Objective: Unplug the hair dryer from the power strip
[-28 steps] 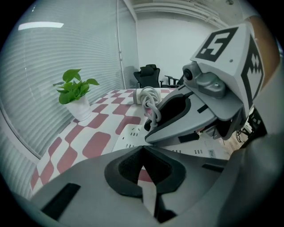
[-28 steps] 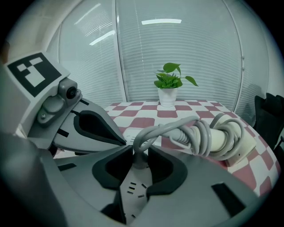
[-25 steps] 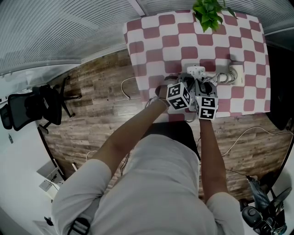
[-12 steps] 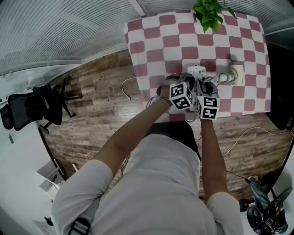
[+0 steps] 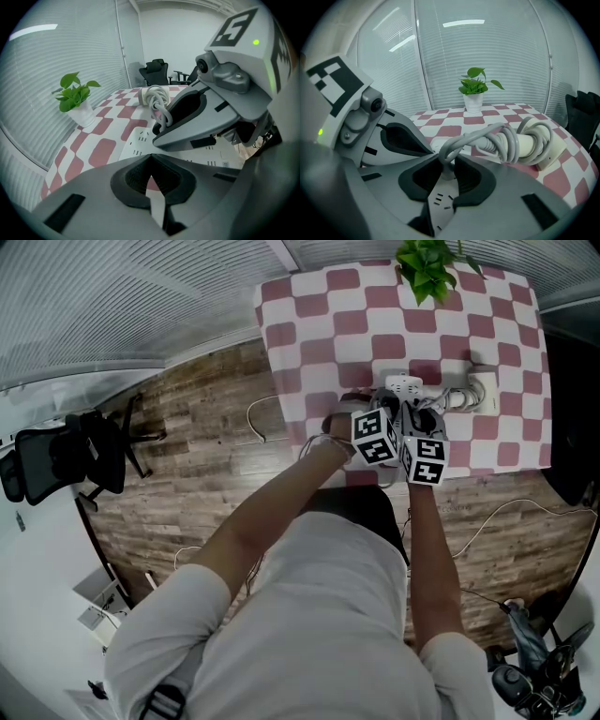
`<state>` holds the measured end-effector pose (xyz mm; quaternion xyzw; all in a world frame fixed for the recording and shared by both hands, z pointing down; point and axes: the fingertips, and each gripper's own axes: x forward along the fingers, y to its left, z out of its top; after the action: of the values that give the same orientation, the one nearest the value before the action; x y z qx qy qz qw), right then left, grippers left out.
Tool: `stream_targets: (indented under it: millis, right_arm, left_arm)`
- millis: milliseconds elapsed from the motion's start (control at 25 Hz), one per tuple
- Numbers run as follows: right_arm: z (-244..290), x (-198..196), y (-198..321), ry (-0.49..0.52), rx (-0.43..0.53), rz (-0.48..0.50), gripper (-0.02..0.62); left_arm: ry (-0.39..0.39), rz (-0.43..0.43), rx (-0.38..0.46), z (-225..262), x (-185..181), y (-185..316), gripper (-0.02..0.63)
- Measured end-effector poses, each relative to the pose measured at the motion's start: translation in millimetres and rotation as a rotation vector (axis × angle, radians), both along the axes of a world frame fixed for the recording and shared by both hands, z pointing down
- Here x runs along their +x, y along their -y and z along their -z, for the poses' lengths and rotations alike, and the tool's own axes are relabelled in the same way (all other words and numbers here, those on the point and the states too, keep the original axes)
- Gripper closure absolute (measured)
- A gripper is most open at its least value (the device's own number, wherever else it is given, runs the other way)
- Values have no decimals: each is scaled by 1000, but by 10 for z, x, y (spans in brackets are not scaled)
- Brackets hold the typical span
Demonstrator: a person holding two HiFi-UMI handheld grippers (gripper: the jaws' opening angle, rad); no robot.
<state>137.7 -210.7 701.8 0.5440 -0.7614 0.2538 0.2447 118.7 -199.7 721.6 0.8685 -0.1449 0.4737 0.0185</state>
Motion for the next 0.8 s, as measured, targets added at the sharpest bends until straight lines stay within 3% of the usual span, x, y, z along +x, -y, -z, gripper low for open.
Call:
stream_targets:
  millis: [400, 800]
  right_arm:
    - [36, 6, -25, 30, -3, -4, 494]
    - [34, 27, -35, 44, 0, 9, 498]
  left_arm:
    - [11, 35, -10, 2, -2, 3, 575]
    - [31, 15, -4, -6, 32, -9, 578]
